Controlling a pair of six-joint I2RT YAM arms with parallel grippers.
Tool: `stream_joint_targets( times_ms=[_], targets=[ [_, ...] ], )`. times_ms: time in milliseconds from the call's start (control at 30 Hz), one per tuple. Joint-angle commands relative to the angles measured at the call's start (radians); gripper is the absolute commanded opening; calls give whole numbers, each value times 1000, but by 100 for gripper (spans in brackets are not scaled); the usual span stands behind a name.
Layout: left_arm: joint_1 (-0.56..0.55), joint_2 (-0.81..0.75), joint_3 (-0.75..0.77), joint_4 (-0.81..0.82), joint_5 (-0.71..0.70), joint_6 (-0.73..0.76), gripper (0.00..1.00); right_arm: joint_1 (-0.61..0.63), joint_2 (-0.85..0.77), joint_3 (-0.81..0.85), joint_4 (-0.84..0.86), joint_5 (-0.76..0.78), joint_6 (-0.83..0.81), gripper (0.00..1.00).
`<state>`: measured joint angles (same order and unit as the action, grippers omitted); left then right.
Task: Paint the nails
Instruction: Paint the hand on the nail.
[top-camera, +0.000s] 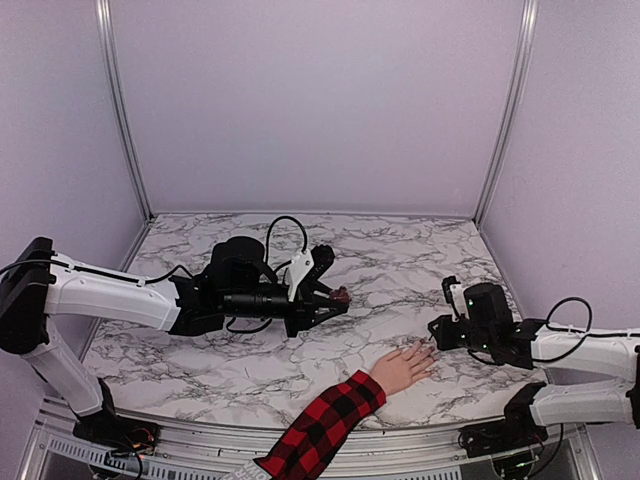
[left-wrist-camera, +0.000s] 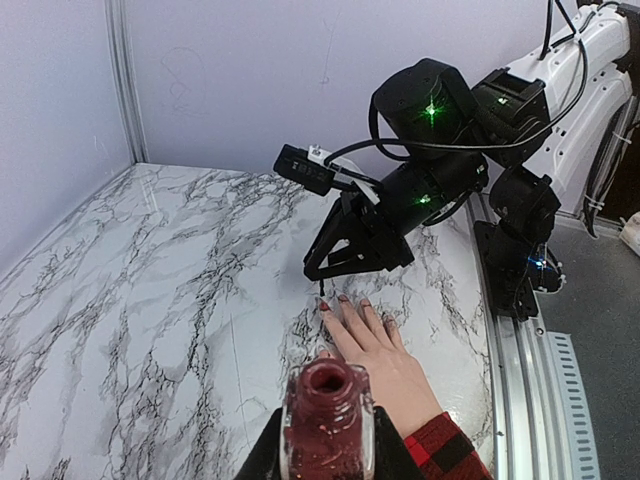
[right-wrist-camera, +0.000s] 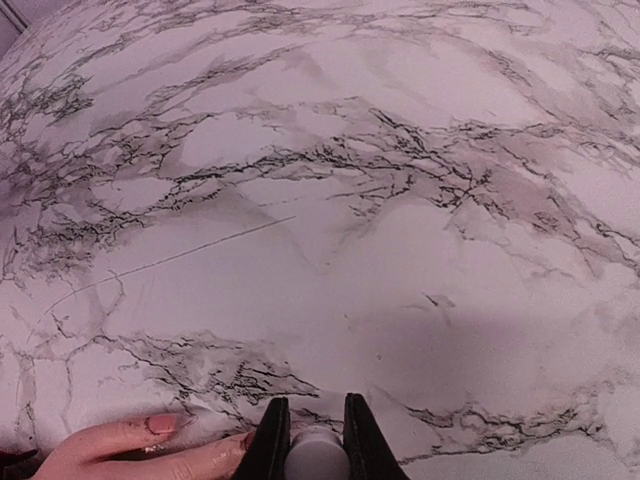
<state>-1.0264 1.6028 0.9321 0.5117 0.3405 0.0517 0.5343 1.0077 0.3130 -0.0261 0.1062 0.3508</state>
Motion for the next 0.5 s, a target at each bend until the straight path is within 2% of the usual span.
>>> stream_joint_targets(
  times_ms=[0, 200, 467],
  targets=[
    [6, 5, 22, 37, 11, 3, 0, -5, -82, 12, 1, -16, -11, 0],
    [6, 9, 25, 36, 14, 1, 0, -5, -163, -22, 17, -59, -33, 0],
    [6, 9, 28, 37, 14, 0, 0, -5, -76, 10, 60, -95, -58, 0]
  ],
)
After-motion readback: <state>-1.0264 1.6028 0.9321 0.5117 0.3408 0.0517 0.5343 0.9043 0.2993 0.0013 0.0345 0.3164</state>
